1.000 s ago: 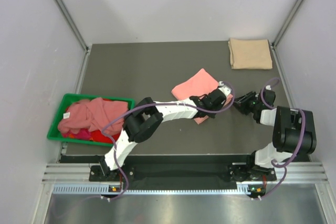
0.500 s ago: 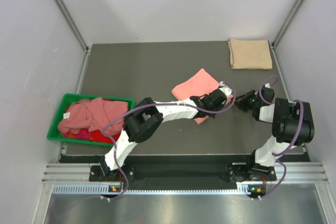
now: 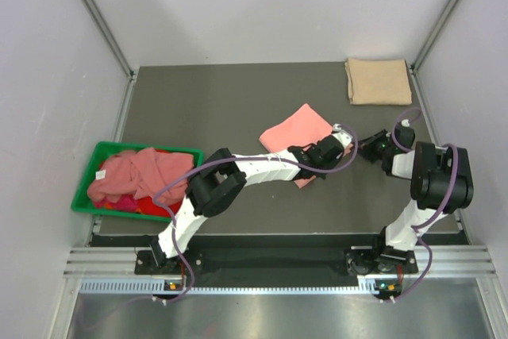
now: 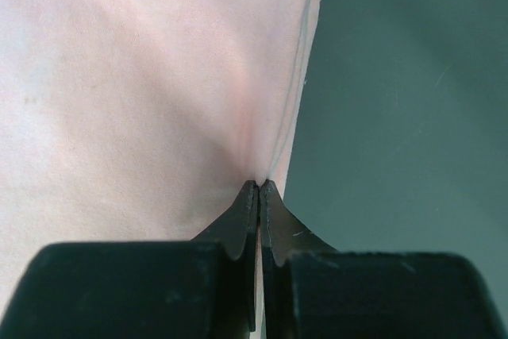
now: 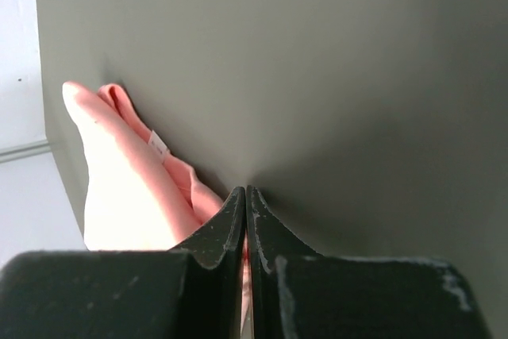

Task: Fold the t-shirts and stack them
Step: Fold the tshirt

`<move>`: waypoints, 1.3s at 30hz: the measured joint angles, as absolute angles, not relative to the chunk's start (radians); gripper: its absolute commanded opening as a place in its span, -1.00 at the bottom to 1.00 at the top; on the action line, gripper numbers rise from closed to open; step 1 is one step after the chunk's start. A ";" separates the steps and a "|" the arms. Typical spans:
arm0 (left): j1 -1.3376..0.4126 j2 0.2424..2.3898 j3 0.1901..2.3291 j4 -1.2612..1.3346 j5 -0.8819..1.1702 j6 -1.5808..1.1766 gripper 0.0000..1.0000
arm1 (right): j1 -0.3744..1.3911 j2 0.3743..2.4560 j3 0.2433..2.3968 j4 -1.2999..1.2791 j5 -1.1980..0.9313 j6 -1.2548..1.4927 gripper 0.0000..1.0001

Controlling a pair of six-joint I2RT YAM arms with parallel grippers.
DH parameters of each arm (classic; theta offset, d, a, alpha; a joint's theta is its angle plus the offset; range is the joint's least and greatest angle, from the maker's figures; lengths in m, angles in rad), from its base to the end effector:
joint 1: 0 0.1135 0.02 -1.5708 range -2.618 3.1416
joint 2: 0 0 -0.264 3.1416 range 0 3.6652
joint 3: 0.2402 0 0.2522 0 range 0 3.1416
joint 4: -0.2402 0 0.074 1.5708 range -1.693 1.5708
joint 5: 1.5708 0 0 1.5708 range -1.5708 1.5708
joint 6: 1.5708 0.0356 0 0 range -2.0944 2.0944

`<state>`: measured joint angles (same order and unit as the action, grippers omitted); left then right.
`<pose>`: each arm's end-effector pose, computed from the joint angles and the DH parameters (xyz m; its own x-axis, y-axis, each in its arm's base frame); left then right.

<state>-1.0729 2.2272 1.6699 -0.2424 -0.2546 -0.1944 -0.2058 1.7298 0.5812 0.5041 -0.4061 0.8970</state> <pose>0.2449 -0.4318 0.1662 -0.4841 0.4991 -0.7187 0.6859 0.7265 0.0426 0.2987 -0.0480 0.1112 -0.4618 0.8298 -0.3133 0.3839 0.5054 0.7728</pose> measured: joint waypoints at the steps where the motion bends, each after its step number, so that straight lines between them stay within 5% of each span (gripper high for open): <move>1: -1.073 2.227 1.670 -0.242 -0.254 -0.194 -1.00 | -0.206 1.735 0.593 0.493 -0.407 0.888 -1.00; 5: -1.073 2.225 1.670 -0.244 -0.248 -0.192 -0.94 | -0.206 1.735 0.632 0.440 -0.415 0.857 -0.36; 7: -1.073 2.220 1.670 -0.248 -0.242 -0.183 -0.61 | -0.205 1.718 0.659 0.390 -0.408 0.835 -0.28; 14: -1.075 2.150 1.643 -0.272 -0.225 -0.192 -0.43 | -0.197 1.517 0.667 0.179 -0.340 0.788 0.13; 22: -1.048 1.992 1.636 -0.319 -0.224 -0.212 -0.42 | -0.088 1.355 0.615 0.133 -0.263 0.789 0.18; 39: -0.615 1.983 1.568 -0.445 -0.046 -0.290 -0.41 | -0.015 1.493 0.550 0.227 -0.179 0.812 -0.04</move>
<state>-0.6147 1.9831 1.5677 -0.4454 -0.0463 -0.2905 -0.0154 1.4933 0.5495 0.2272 -0.1787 0.8116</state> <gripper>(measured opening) 0.295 0.506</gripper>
